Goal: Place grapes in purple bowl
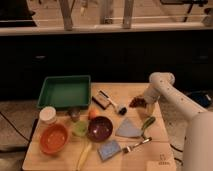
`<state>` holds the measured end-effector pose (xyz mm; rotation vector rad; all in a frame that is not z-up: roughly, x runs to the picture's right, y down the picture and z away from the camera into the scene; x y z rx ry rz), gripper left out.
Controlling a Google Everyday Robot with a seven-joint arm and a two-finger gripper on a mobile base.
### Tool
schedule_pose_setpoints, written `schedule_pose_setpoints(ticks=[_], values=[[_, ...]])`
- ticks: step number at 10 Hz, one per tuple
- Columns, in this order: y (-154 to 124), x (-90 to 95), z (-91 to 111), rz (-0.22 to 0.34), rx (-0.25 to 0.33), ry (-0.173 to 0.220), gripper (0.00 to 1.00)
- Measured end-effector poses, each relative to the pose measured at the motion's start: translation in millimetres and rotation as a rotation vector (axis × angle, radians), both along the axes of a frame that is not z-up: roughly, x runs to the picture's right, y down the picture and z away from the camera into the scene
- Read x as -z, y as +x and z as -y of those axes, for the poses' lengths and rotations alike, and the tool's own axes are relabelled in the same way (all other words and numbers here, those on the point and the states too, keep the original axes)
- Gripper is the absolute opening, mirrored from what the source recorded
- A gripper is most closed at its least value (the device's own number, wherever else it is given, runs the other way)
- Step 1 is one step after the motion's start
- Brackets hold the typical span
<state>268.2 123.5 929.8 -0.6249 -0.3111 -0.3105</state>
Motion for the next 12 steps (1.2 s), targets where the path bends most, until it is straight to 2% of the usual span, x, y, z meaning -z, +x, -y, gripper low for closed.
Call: schedule_pose_setpoints(ticks=[7,8,12], values=[[-9.8,10.2,11.0,0.036,0.015,0.007,0.80],[-11.1,9.9,11.8,0.041,0.016,0.004,0.77],[-19.8,-1.1,7.2,0.060,0.028,-0.017,0.41]])
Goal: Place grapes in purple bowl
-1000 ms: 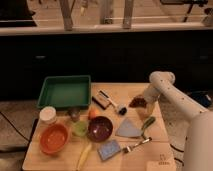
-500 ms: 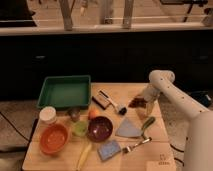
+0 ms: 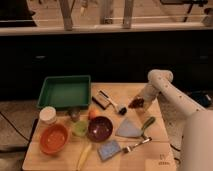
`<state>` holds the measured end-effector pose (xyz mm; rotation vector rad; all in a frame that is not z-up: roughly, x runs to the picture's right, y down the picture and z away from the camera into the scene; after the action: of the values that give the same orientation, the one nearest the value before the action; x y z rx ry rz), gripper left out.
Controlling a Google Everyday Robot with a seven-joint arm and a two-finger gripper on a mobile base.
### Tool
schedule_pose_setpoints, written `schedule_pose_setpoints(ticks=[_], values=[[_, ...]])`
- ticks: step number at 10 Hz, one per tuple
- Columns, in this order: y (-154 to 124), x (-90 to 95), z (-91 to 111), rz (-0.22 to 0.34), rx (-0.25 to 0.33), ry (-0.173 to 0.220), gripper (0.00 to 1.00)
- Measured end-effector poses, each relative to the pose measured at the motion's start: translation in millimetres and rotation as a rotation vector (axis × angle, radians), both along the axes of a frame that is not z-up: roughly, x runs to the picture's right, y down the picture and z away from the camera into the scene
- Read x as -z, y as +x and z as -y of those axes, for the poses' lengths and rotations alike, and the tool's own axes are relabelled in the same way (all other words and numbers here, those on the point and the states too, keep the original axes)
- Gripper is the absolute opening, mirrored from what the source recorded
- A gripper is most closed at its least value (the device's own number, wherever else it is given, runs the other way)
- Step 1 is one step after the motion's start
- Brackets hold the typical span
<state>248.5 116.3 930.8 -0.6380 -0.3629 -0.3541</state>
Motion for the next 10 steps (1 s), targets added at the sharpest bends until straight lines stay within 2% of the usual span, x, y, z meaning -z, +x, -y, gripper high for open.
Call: schedule_pose_setpoints(ticks=[1,4,7,10], values=[[-2.1,-1.7,-1.3,0.004,0.004,-0.005,0.28],[-2.4,-0.8,-3.1,0.007,0.012,-0.006,0.02],[4.5,10.5,0.0,0.003,0.015,0.010,0.00],[3.5,33.1,16.6,0.008,0.033,0.050,0.00]])
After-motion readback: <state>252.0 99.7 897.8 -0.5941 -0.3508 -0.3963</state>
